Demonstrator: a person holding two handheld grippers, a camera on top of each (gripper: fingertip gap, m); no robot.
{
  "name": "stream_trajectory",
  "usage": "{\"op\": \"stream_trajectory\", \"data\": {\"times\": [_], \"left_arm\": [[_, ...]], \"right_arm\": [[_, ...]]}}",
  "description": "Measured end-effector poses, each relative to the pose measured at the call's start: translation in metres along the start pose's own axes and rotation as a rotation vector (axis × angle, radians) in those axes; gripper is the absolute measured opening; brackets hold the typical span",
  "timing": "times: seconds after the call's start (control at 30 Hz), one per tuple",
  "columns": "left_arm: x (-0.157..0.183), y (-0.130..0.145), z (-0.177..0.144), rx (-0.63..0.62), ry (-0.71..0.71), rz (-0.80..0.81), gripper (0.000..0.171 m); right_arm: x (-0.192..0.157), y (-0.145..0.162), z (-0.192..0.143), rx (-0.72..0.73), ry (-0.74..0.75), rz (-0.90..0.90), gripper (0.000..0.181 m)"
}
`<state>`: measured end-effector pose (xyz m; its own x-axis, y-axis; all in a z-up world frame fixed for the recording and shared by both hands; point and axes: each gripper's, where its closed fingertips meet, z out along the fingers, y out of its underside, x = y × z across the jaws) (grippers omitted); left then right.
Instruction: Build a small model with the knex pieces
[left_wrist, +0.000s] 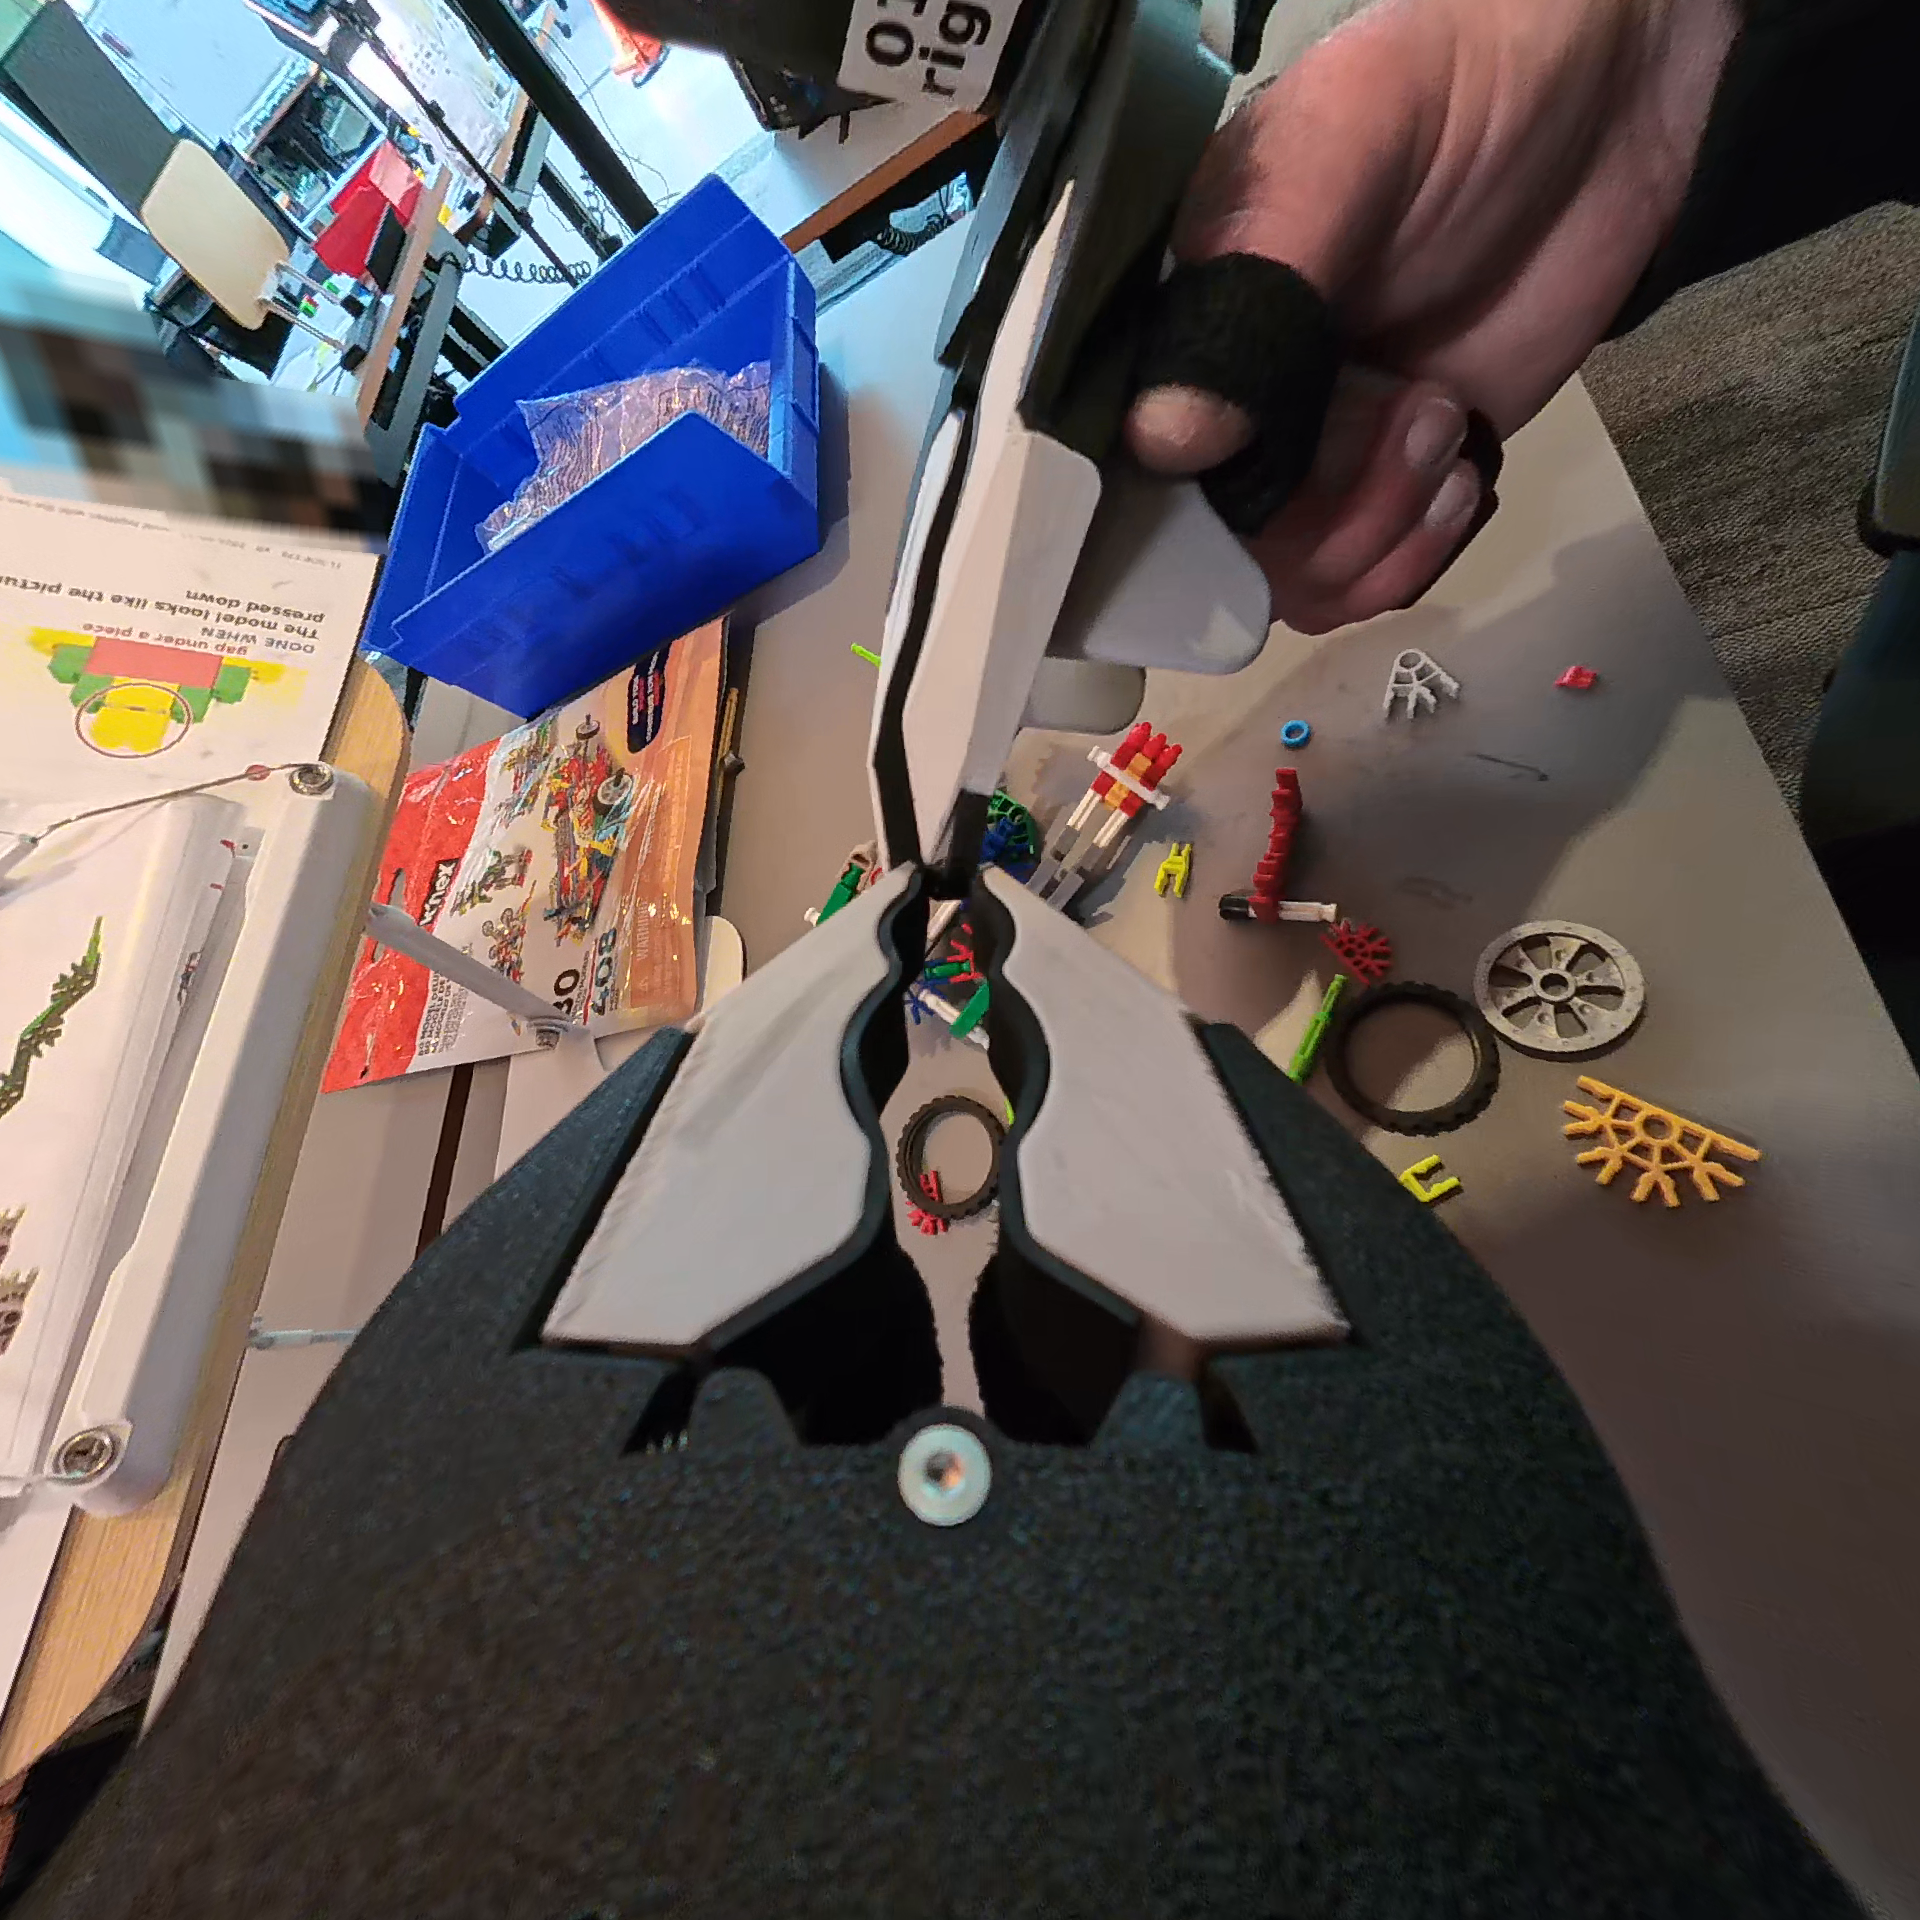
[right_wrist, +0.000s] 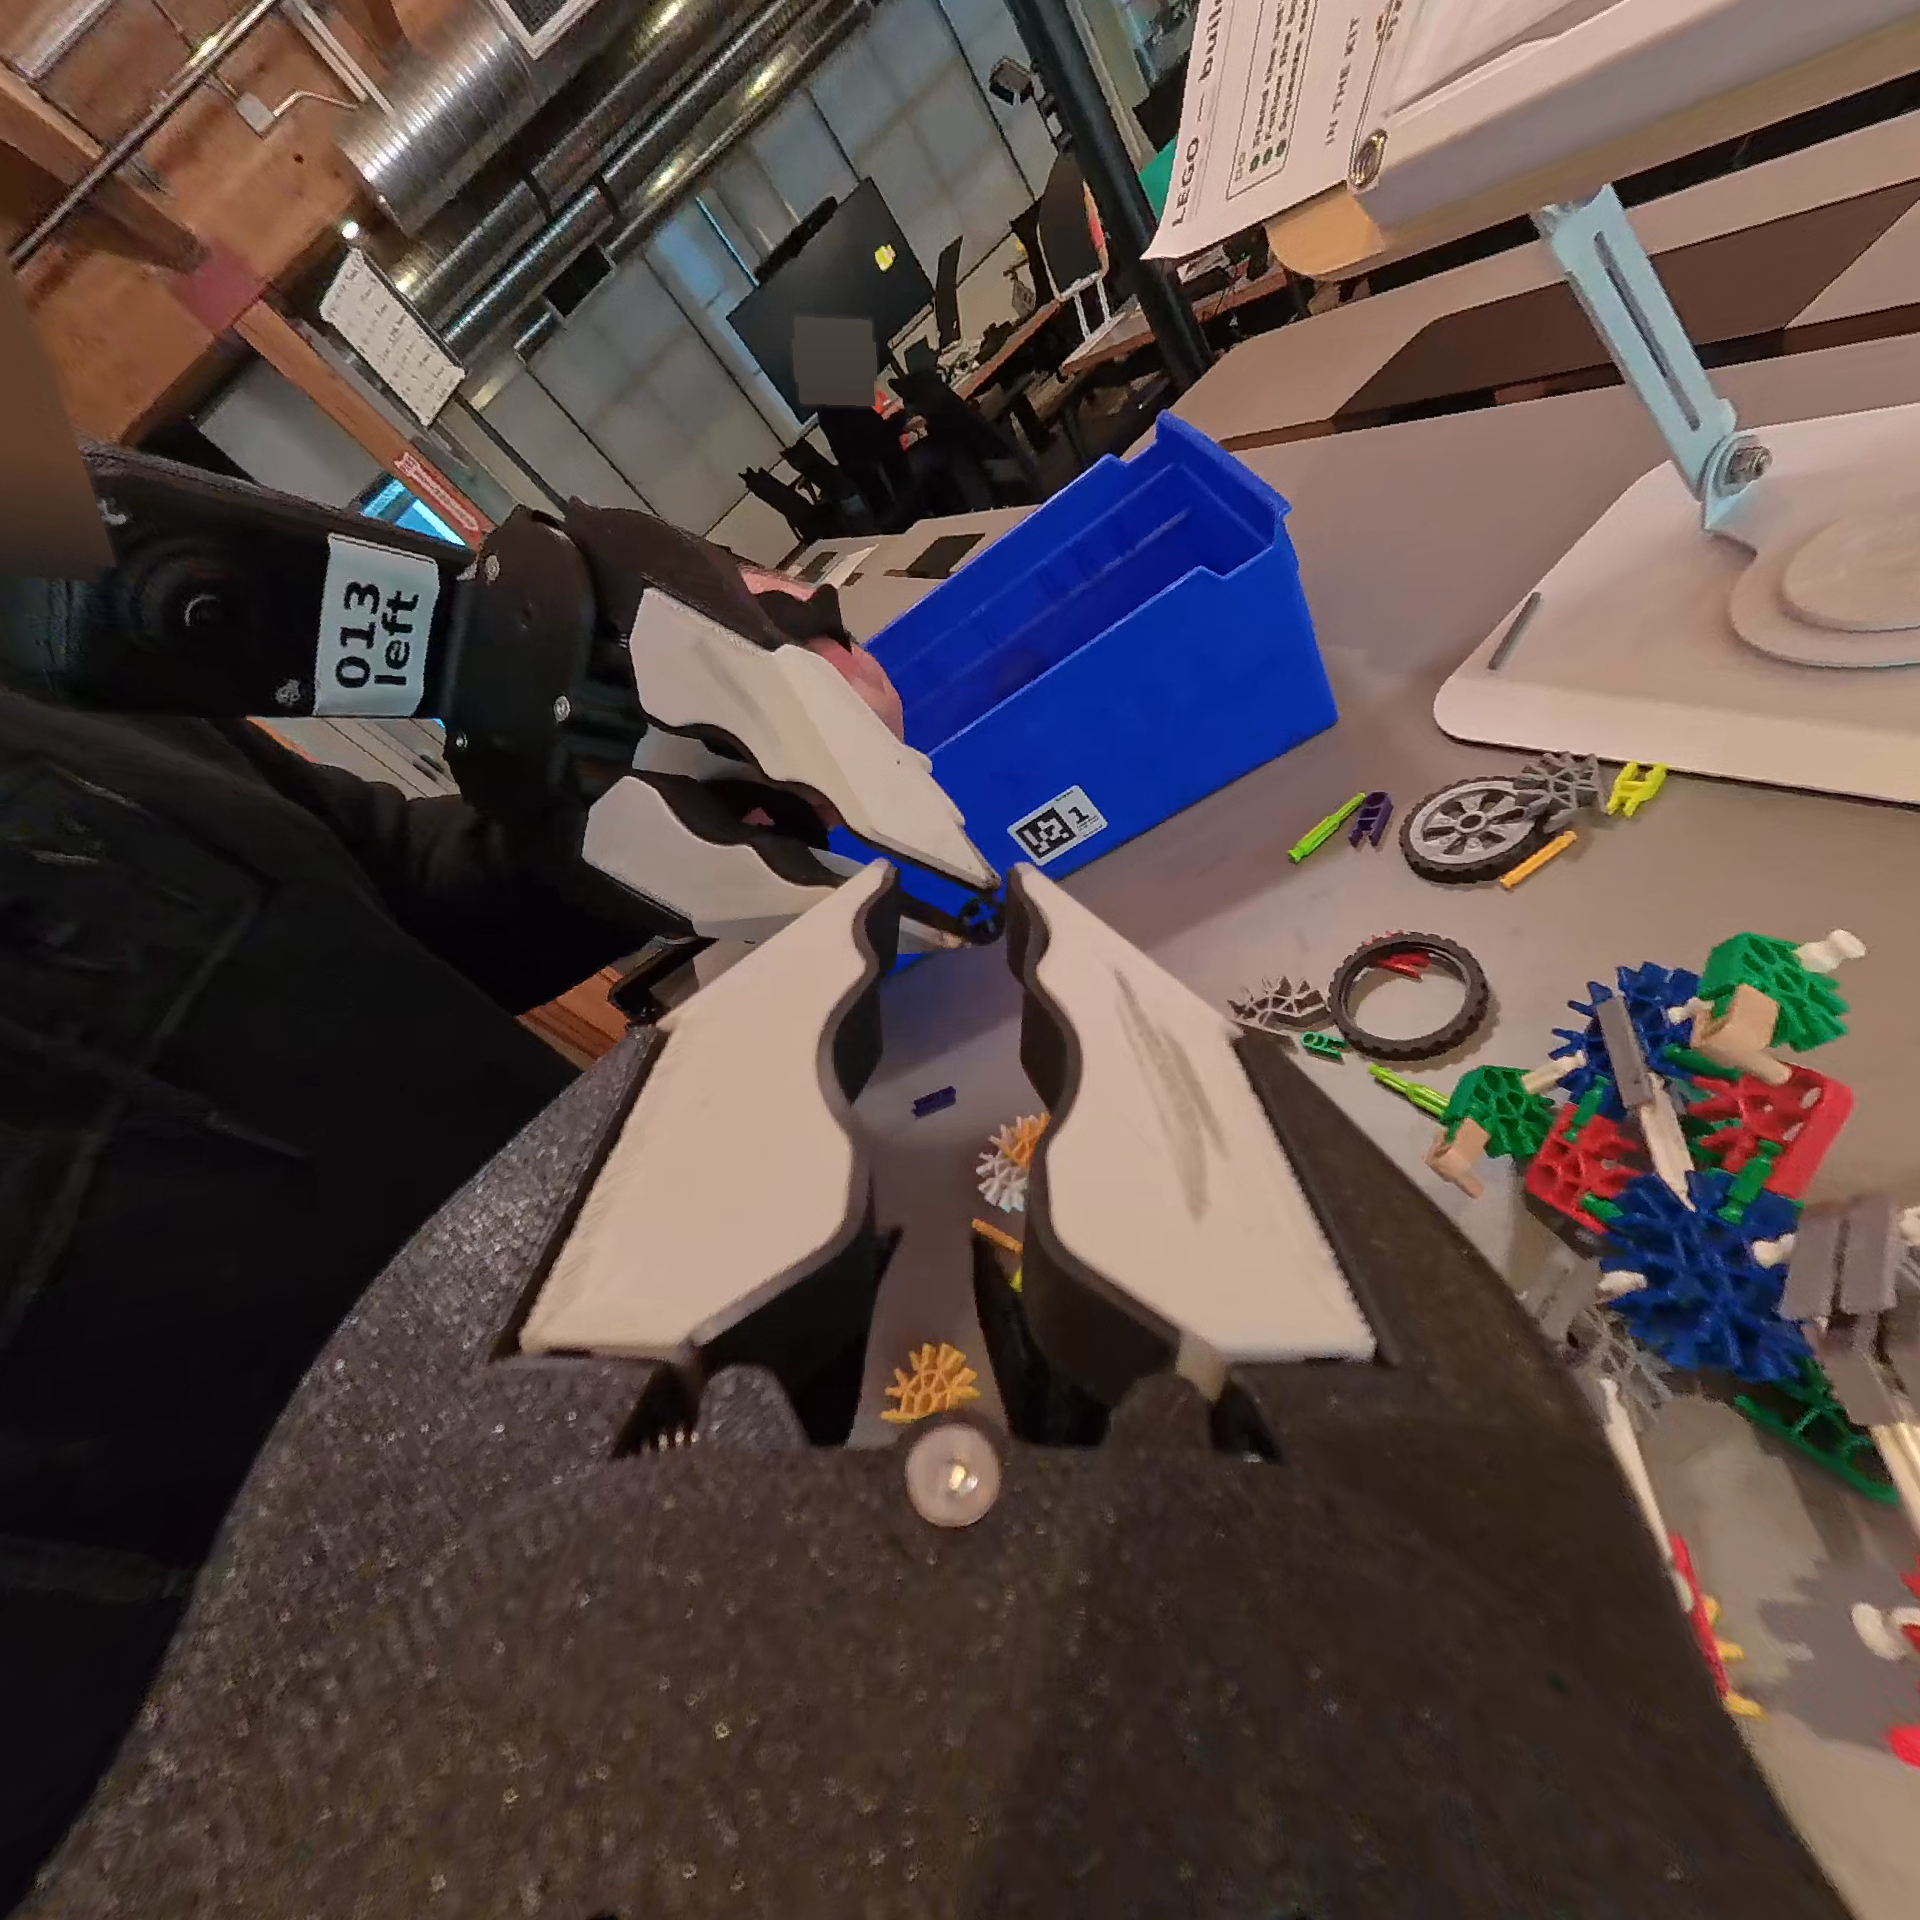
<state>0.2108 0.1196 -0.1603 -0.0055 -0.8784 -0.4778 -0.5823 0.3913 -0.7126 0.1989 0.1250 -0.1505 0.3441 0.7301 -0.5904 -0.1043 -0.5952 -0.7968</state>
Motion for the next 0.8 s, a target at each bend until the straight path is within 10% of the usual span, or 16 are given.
{"op": "stream_trajectory", "data": {"times": [0.8], "left_arm": [[-0.0026,0.0009,-0.0075,0.042,-0.011,-0.036,0.006]], "right_arm": [[-0.0013,-0.0037,0.0071,0.037,-0.003,0.012,0.01]]}}
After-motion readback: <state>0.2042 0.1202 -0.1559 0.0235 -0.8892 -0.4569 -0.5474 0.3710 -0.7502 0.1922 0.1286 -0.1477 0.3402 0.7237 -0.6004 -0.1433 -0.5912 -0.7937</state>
